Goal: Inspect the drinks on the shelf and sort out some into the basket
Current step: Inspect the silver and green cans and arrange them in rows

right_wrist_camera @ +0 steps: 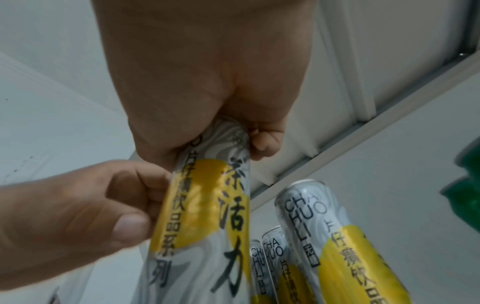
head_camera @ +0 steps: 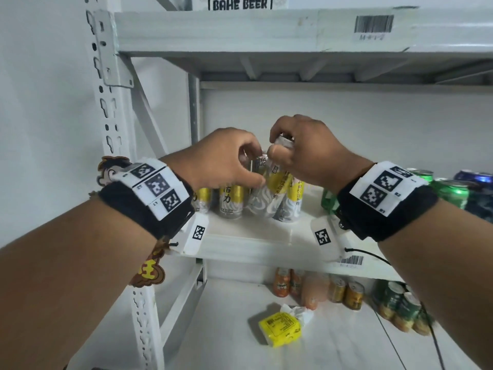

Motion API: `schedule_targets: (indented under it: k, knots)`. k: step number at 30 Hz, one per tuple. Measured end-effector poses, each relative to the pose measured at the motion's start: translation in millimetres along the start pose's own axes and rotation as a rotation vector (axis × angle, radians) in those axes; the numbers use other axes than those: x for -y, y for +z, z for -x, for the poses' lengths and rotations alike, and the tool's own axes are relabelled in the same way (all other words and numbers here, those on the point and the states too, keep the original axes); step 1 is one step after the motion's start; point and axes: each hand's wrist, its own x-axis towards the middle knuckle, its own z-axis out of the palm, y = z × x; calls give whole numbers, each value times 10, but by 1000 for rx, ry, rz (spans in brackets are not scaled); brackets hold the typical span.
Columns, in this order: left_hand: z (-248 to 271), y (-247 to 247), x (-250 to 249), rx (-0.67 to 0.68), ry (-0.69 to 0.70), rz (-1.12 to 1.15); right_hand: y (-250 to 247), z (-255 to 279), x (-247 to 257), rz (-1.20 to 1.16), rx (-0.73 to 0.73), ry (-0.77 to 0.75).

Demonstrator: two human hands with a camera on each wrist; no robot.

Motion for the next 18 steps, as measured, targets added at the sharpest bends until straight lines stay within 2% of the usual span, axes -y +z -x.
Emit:
schedule_targets:
  k: [3,5,8,14,18]
  knots:
    - [-32,249,-303,144,-59,154,-215,155,-48,-53,6,7]
    - [-79,460,-527,184,-61,263,-373,304,-127,-78,21,32]
    - [-165,749,-849,177,-65,354,-611,558,-354,-140,20,118]
    - [-318,1369,-1506,184,-117,476,-1034,1171,-1025,-479,4,441]
    - [-408,1746,-1812,146,-121,570,-1066,1552,-1404,-571,10,504]
